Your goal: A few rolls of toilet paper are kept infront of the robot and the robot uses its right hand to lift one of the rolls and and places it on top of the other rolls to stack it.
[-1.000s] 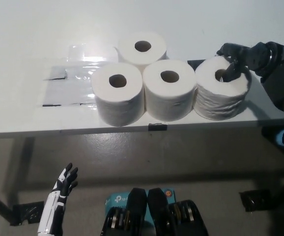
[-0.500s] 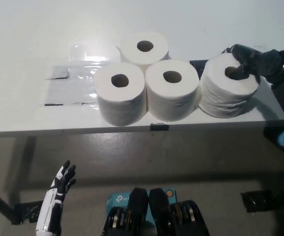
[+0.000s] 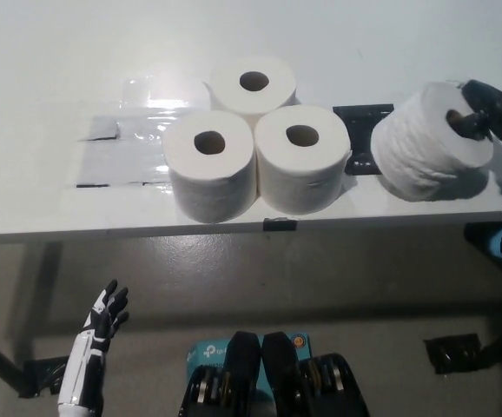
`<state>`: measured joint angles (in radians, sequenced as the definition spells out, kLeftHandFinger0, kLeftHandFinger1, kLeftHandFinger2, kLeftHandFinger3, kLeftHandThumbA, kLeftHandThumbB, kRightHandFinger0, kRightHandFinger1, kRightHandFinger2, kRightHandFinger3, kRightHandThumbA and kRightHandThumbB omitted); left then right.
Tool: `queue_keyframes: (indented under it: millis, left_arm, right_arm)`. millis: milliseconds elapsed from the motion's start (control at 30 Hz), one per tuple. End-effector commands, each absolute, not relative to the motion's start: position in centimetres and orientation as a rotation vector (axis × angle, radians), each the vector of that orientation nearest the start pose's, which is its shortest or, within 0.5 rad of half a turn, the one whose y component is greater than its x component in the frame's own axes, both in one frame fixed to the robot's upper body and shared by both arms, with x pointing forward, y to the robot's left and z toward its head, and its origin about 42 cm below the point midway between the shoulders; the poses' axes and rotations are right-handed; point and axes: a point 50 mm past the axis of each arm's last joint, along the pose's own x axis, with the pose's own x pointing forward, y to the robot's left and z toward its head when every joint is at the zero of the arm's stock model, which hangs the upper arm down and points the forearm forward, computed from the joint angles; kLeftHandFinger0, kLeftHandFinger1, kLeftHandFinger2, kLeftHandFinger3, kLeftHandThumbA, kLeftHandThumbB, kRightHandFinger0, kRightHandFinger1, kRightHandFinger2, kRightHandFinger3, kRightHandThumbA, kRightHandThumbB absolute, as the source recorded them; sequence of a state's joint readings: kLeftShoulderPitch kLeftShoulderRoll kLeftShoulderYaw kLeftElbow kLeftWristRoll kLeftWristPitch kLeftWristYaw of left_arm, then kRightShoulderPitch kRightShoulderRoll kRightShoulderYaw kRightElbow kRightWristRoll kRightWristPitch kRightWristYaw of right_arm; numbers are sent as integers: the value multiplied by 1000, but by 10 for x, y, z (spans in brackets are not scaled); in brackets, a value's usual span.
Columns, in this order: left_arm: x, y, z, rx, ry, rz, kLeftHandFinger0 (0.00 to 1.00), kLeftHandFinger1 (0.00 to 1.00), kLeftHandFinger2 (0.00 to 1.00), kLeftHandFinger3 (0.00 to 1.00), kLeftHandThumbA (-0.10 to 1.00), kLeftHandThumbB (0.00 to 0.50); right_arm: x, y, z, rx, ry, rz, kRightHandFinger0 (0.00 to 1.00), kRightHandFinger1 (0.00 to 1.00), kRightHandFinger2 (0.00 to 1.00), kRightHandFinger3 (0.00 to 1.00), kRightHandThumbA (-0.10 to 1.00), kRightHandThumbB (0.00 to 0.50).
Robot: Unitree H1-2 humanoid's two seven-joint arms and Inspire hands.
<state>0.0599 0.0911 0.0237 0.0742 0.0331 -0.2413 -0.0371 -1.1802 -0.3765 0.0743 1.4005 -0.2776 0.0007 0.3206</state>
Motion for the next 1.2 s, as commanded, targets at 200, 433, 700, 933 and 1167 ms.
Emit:
queue_keyframes:
  millis: [200, 433, 700, 933, 1167]
  left_arm:
    - [261, 256, 86, 118, -162, -1, 1000, 1000, 1000, 1000, 1000, 227]
    - [259, 256, 84, 120, -159, -1, 1000, 1000, 1000, 1000, 1000, 216]
    - [260, 256, 84, 126, -157, -1, 1000, 1000, 1000, 1000, 1000, 200]
    - [260, 257, 85, 132, -154, 0, 1000, 1000, 1000, 1000, 1000, 209]
    - [263, 258, 87, 122, -165, -9, 1000, 1000, 1000, 1000, 1000, 196]
  right_arm:
    - [573, -320, 273, 205, 241, 185, 0, 0, 0, 80, 725, 48]
    - [572, -319, 275, 507, 185, 238, 0, 0, 0, 0, 922, 77]
    - [580, -312, 306, 606, 121, 298, 0, 0, 0, 0, 899, 118]
    - [590, -299, 354, 600, 59, 364, 0, 0, 0, 0, 840, 123]
    - [595, -287, 401, 541, 25, 422, 0, 0, 0, 0, 799, 77]
